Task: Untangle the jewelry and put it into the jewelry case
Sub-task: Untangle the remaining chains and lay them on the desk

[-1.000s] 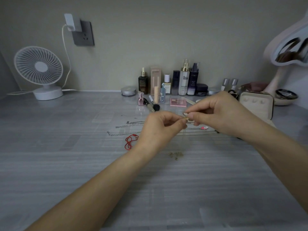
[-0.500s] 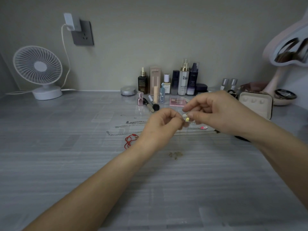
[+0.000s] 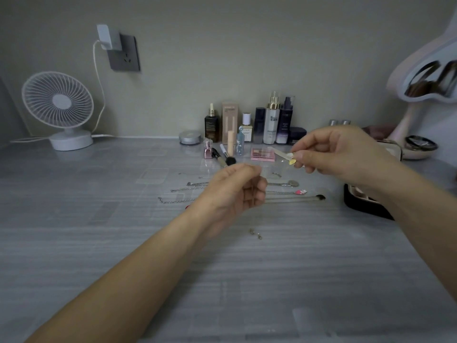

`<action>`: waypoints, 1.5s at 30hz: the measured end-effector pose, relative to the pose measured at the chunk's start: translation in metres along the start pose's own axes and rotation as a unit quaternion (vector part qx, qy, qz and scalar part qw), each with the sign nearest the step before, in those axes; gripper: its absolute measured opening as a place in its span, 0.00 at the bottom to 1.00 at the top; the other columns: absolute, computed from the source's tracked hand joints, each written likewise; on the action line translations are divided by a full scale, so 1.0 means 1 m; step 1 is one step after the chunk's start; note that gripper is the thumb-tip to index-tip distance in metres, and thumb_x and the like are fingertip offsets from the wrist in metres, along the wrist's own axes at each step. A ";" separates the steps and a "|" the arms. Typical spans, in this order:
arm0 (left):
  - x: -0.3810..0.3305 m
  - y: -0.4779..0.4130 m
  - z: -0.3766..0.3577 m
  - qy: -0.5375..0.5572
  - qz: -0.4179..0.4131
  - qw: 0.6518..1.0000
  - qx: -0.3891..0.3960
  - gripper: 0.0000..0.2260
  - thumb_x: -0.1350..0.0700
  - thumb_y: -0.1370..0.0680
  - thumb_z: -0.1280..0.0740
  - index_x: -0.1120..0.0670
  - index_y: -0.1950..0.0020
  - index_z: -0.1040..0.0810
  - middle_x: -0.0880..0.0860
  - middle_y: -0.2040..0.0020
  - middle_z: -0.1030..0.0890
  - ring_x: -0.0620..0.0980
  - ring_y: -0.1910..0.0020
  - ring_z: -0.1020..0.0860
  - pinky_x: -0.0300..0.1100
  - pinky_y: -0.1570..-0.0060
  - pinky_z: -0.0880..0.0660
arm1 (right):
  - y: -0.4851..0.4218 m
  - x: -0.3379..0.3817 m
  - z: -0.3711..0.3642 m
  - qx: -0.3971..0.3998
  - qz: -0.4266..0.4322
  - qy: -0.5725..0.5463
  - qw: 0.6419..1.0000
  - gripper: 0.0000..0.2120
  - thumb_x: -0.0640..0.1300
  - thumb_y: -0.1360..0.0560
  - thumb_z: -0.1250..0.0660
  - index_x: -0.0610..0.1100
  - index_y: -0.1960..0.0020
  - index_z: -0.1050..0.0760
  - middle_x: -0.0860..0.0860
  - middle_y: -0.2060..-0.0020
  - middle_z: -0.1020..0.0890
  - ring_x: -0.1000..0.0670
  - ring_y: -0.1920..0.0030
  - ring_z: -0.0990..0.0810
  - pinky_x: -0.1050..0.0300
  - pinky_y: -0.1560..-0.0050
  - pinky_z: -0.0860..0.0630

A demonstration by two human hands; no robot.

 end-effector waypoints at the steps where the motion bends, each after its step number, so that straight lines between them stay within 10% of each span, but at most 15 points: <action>1: -0.001 0.000 0.001 0.010 0.009 1.000 0.008 0.12 0.58 0.22 0.40 0.53 0.66 0.31 0.48 0.73 0.26 0.45 0.74 0.29 0.38 0.65 0.28 | 0.000 -0.003 0.003 -0.009 -0.009 -0.011 1.000 0.07 0.37 0.27 0.32 0.48 0.60 0.23 0.58 0.75 0.19 0.62 0.74 0.24 0.74 0.73 0.33; 18: -0.025 -0.003 0.063 -0.116 0.095 0.988 -0.032 0.05 0.57 0.31 0.32 0.57 0.59 0.20 0.48 0.71 0.22 0.40 0.78 0.31 0.32 0.78 0.31 | 0.005 -0.073 0.026 -0.112 -0.188 -0.188 0.958 0.07 0.34 0.26 0.36 0.43 0.60 0.24 0.53 0.75 0.19 0.61 0.77 0.27 0.71 0.77 0.35; 34: 0.013 -0.017 0.072 -0.505 0.121 0.848 -0.111 0.08 0.57 0.28 0.30 0.56 0.66 0.20 0.47 0.76 0.23 0.40 0.80 0.30 0.31 0.78 0.33 | 0.019 -0.117 0.000 -0.041 -0.285 0.060 0.956 0.09 0.36 0.29 0.33 0.40 0.67 0.20 0.44 0.72 0.20 0.47 0.70 0.28 0.62 0.75 0.35; 38: 0.016 -0.022 0.070 -0.550 0.098 0.821 -0.119 0.07 0.56 0.29 0.29 0.53 0.67 0.20 0.51 0.70 0.19 0.46 0.72 0.25 0.41 0.63 0.24 | 0.021 -0.119 -0.002 -0.031 -0.287 0.092 0.953 0.08 0.36 0.30 0.33 0.41 0.67 0.21 0.43 0.70 0.19 0.48 0.70 0.26 0.64 0.78 0.34; 45: 0.014 -0.022 0.068 -0.567 0.100 0.810 -0.108 0.07 0.55 0.29 0.27 0.50 0.67 0.21 0.49 0.69 0.20 0.47 0.69 0.23 0.39 0.64 0.26 | 0.020 -0.123 -0.003 -0.029 -0.287 0.110 0.951 0.09 0.36 0.30 0.33 0.43 0.68 0.21 0.44 0.69 0.18 0.50 0.67 0.24 0.63 0.76 0.34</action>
Point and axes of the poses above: each hand's wrist, its own y-axis away from the middle knuckle, its own z-axis out of the back of the hand, x = y × z, the point moved 3 cm from there along -y, towards the middle knuckle
